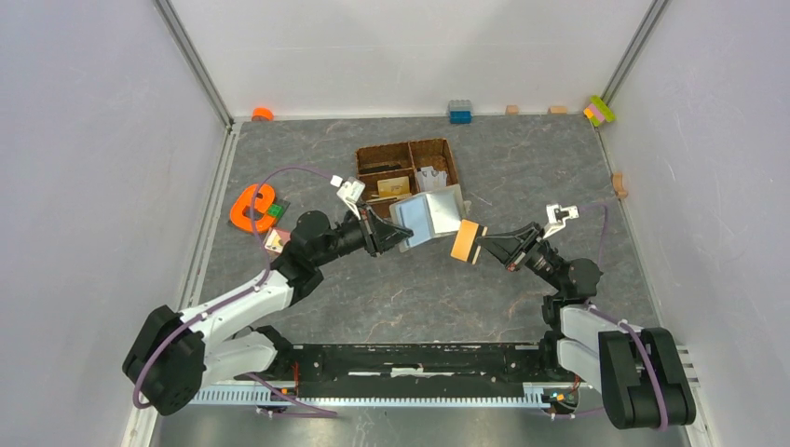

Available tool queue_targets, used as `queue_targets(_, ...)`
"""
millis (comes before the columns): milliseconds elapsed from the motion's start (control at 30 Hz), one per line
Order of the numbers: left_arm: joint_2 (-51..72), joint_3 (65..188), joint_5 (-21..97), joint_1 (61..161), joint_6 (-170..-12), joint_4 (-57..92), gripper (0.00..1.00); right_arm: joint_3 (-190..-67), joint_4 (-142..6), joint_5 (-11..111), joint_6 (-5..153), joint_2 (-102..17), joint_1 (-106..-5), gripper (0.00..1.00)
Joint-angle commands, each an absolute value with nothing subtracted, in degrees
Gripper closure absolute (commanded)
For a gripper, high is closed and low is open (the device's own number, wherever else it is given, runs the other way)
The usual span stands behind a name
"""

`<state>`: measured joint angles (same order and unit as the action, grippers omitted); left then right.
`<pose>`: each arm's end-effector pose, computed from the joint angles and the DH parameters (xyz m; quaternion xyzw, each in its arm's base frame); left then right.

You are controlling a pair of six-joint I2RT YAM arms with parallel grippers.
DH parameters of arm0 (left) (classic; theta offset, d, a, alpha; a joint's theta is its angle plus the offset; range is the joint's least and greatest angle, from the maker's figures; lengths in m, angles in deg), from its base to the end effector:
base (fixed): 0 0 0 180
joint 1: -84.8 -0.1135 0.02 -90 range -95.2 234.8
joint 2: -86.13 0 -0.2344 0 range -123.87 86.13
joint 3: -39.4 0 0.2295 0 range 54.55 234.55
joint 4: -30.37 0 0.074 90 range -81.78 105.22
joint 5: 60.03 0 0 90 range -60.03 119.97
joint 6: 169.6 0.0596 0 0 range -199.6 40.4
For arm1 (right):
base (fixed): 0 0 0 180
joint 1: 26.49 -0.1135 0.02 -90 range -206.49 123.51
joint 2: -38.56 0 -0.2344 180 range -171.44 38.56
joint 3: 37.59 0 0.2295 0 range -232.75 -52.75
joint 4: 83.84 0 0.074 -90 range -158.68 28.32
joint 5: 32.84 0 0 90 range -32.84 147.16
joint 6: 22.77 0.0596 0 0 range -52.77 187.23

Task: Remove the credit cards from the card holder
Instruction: Place the credit card in the storage box.

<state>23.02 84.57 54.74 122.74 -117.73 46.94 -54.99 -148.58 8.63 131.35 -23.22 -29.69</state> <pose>0.1900 -0.1798 0.2488 0.1487 0.6991 -0.5413 0.4429 0.1768 0.0546 0.1990 -0.0269 0.6197 0.6101 0.4929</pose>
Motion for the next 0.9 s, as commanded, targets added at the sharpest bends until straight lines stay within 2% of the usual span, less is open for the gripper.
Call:
queue_targets(0, 25.7, 83.7, 48.3, 121.9, -117.0, 48.0, 0.98, -56.1, -142.9, 10.5, 125.5, -20.0, -29.7, 1.0)
queue_targets(267, 29.1, 81.6, 42.8, 121.5, -118.6, 47.7, 0.98, -59.2, -124.6, 16.1, 112.6, -13.6, -30.8, 1.0)
queue_targets(633, 33.6, 79.7, 35.6, 121.2, -117.3, 44.9, 0.98, -58.8, -129.4, 14.8, 114.7, -16.3, -31.4, 1.0)
queue_targets(867, 34.8, 77.8, 31.7, 121.0, -119.5, 44.9, 0.98, -60.1, -120.8, 18.7, 109.3, -12.8, -32.3, 1.0)
